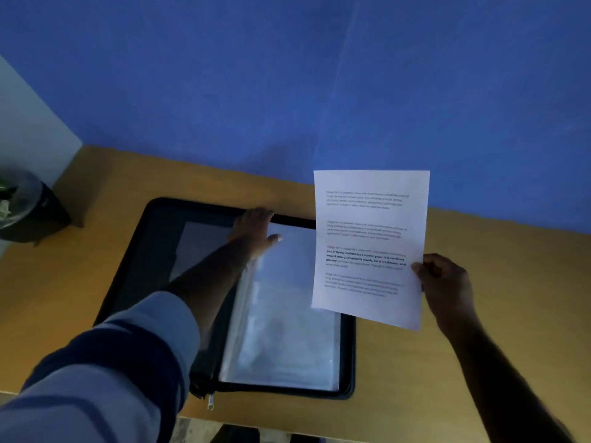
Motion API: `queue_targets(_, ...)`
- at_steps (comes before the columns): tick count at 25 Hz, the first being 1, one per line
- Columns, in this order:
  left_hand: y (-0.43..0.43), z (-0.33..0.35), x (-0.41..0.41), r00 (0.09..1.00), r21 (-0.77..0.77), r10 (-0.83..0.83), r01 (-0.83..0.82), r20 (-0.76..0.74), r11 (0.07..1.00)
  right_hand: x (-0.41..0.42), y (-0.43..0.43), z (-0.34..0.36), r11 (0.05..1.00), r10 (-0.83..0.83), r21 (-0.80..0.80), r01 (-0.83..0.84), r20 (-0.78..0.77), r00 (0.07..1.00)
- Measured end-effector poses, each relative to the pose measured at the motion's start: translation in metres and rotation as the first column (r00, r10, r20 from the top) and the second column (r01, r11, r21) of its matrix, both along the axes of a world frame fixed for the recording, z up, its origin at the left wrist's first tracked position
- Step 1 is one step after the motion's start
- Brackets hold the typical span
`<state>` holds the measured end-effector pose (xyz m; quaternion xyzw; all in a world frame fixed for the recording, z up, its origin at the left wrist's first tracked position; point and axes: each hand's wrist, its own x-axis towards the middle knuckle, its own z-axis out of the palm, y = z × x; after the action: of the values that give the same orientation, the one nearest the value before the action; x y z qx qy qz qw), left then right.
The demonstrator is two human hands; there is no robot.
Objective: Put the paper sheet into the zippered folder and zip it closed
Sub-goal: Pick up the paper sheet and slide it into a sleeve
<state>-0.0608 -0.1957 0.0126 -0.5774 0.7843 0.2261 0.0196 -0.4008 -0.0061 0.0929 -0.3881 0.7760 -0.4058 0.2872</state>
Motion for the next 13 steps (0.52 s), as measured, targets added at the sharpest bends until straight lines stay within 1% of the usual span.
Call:
queue_targets(6,0.016,-0.013,0.013,0.997,-0.093,-0.048,0.042,-0.064,0.995,0.001,-0.015,0.001,0.999,-0.045,0.007,0.045,0.022,0.999)
queue_targets(10,0.021,-0.014,0.016,0.991,-0.106,-0.090,0.080,-0.094,0.991,0.007,-0.034,0.011,0.999,-0.043,-0.016,0.043,-0.002,0.999)
queue_targets(13,0.024,-0.013,0.015,0.981,-0.180,-0.140,0.115,-0.133,0.977,0.008,-0.057,0.019,0.999,-0.029,-0.023,0.028,-0.025,0.999)
